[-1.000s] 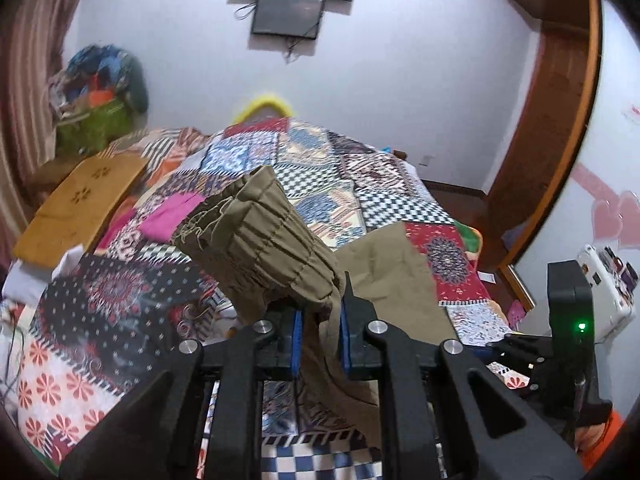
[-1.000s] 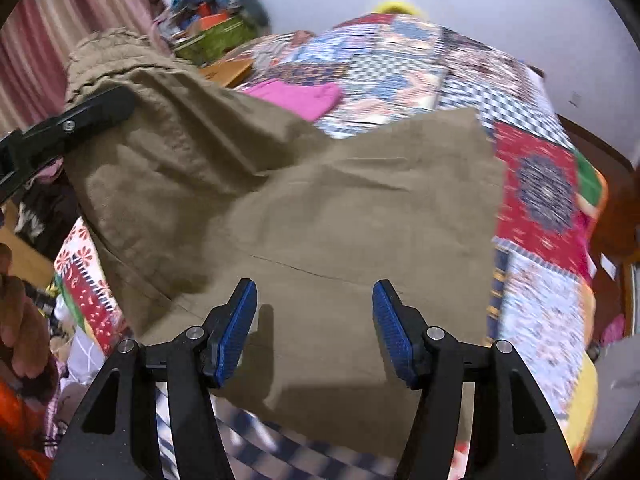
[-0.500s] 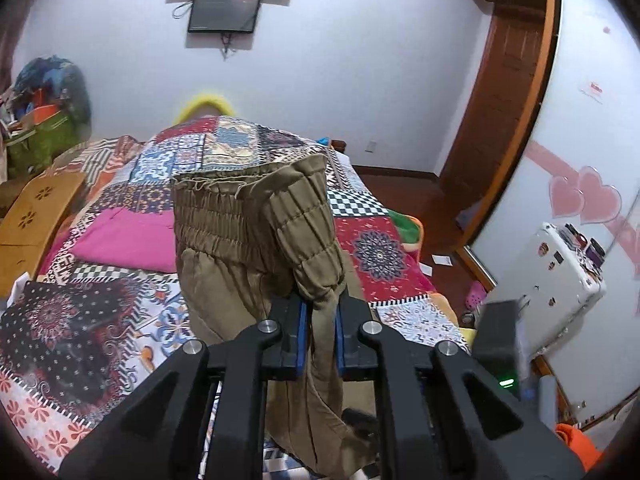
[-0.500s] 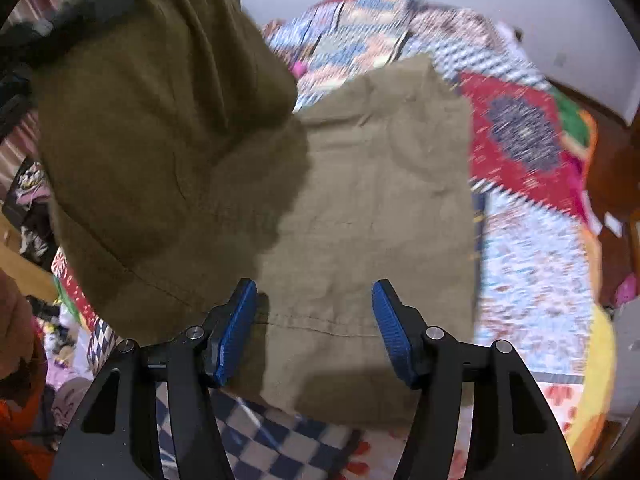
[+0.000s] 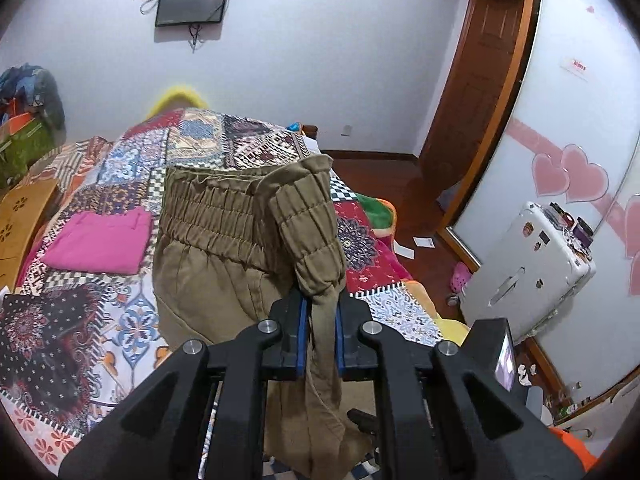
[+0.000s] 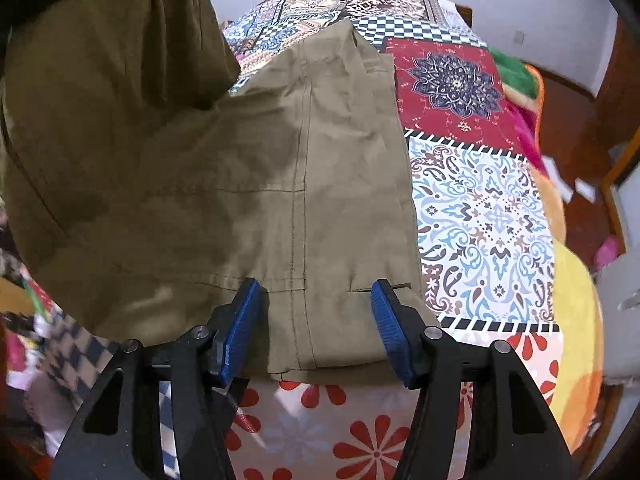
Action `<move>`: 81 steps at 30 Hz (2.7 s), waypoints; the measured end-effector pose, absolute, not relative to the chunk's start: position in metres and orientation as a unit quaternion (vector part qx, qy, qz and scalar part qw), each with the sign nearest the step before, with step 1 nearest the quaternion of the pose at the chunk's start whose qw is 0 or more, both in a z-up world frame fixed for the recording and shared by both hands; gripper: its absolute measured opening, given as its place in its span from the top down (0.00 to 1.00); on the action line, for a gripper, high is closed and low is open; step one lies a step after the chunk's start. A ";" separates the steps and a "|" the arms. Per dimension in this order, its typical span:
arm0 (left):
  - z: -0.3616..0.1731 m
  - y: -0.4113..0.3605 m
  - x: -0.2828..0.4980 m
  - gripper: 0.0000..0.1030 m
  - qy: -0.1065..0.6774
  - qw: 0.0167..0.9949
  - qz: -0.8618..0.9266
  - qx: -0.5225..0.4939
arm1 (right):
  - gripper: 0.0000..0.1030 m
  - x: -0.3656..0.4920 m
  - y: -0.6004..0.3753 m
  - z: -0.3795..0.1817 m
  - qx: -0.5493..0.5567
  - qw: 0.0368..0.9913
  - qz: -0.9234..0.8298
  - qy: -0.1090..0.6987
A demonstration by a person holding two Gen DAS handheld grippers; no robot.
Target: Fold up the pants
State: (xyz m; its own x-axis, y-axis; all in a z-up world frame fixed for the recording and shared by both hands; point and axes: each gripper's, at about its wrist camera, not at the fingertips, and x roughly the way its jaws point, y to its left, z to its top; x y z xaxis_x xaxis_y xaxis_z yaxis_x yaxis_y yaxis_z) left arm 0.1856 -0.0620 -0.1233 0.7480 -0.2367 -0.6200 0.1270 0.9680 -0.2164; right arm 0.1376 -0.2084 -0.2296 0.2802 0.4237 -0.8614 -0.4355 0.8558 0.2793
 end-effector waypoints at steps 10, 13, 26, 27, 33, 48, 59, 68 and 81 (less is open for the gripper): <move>-0.131 -0.084 0.202 0.91 0.363 0.920 -0.127 -0.082 | 0.49 0.143 -0.231 -0.212 -0.012 0.831 0.220 0.510; -0.134 -0.094 0.205 0.91 0.368 0.917 -0.136 -0.075 | 0.49 0.141 -0.229 -0.230 -0.018 0.817 0.219 0.534; -0.172 -0.145 0.226 0.91 0.438 0.878 -0.192 -0.019 | 0.50 0.137 -0.260 -0.213 0.015 0.837 0.197 0.511; -0.179 -0.149 0.229 0.91 0.451 0.871 -0.196 -0.015 | 0.49 0.136 -0.271 -0.207 0.015 0.844 0.184 0.503; -0.203 -0.167 0.232 0.91 0.493 0.846 -0.200 0.015 | 0.49 0.128 -0.323 -0.187 0.040 0.865 0.124 0.485; -0.221 -0.171 0.217 0.50 0.541 0.811 -0.223 0.019 | 0.49 0.121 -0.326 -0.178 0.041 0.872 0.116 0.474; -0.167 -0.112 0.212 0.31 0.466 0.868 -0.172 0.002 | 0.49 0.123 -0.300 -0.178 0.027 0.870 0.137 0.473; -0.196 -0.012 0.251 0.30 0.493 0.868 -0.061 -0.015 | 0.48 0.123 -0.265 -0.206 0.007 0.845 0.161 0.510; -0.269 0.002 0.298 0.25 0.556 0.824 -0.097 -0.057 | 0.46 0.134 -0.245 -0.240 -0.032 0.824 0.149 0.545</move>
